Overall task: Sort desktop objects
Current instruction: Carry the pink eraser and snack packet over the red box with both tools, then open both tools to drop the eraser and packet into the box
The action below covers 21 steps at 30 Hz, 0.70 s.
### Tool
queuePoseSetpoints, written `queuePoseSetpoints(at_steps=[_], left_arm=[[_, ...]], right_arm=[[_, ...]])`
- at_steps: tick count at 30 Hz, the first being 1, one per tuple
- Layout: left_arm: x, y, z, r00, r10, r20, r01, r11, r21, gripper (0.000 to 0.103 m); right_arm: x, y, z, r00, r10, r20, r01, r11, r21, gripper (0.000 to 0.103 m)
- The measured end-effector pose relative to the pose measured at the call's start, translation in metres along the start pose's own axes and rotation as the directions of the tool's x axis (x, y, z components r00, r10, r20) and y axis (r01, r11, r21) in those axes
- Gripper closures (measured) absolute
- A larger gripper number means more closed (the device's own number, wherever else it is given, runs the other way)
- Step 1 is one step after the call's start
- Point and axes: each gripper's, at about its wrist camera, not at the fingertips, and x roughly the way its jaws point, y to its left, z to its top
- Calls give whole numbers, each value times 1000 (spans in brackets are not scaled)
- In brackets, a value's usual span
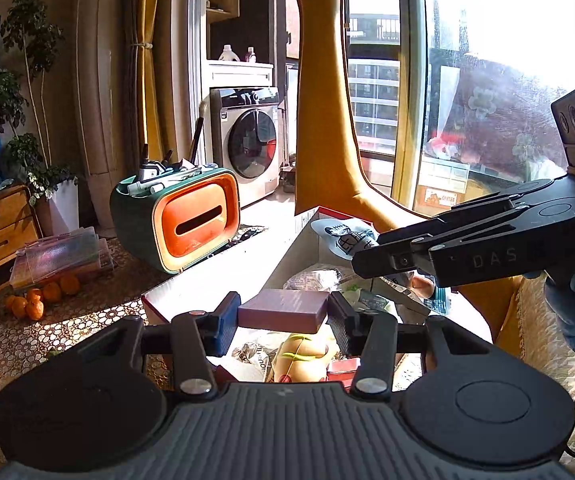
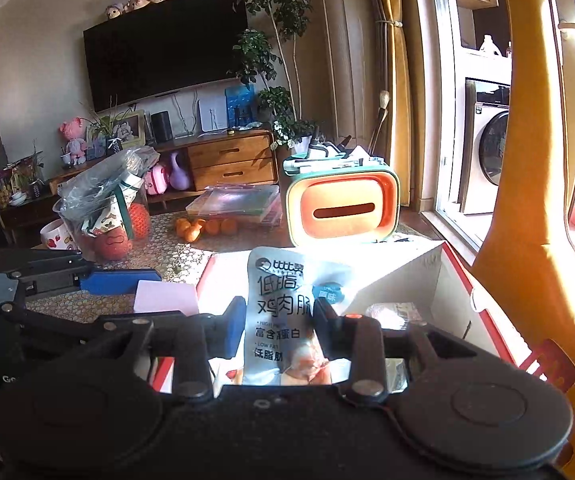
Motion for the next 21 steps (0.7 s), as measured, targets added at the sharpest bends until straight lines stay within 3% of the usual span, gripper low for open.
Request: queuePoseSetpoints(at_steps=[11,21], left_arm=[[62,-13,13,994,29,-103,-23,998,58,57],[108,9,16,965,70,-251,-74,997,-6,57]], right_arm=[[25,-37,-13,998,-52,-42,53,997,48,67],[44,-39,-28,994,-55,-93,57,998,23,67]])
